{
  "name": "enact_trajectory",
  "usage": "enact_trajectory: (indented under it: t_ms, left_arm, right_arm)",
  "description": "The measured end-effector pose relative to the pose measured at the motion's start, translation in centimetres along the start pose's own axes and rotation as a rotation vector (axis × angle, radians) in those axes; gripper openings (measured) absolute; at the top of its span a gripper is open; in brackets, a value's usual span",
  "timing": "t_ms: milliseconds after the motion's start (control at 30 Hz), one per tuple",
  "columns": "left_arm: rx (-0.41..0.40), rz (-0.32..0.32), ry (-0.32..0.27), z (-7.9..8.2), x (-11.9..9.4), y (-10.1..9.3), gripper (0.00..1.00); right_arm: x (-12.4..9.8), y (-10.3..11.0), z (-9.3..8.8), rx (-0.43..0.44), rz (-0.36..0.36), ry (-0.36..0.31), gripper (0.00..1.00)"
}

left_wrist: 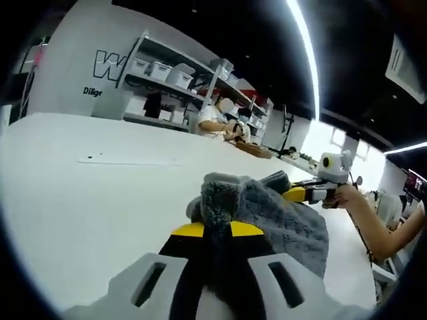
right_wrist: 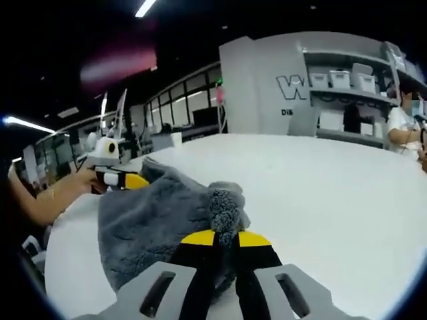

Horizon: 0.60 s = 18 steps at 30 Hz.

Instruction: Open the folded towel by lifting each exposed corner and separating the folded layers until the towel lies flat within the target outline without major curled edges

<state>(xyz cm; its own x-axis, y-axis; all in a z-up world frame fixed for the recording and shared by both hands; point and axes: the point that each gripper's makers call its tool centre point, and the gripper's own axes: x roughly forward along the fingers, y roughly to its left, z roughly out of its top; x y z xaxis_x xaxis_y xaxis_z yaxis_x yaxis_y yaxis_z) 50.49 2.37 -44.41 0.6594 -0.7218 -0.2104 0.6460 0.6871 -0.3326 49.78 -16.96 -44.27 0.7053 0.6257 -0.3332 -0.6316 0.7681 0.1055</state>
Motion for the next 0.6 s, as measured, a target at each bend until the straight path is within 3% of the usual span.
enact_trajectory:
  t_ms: [300,600]
  left_arm:
    - [0.046,0.033,-0.006,1.2,0.0,1.2,0.09]
    - [0.052,0.048,-0.020,2.7,0.9,2.3,0.09]
  right_arm:
    - [1.4,0.1,1.5,-0.062,0.009,0.015,0.03]
    - [2.7,-1.1,2.6,-0.063,-0.002,0.007,0.03]
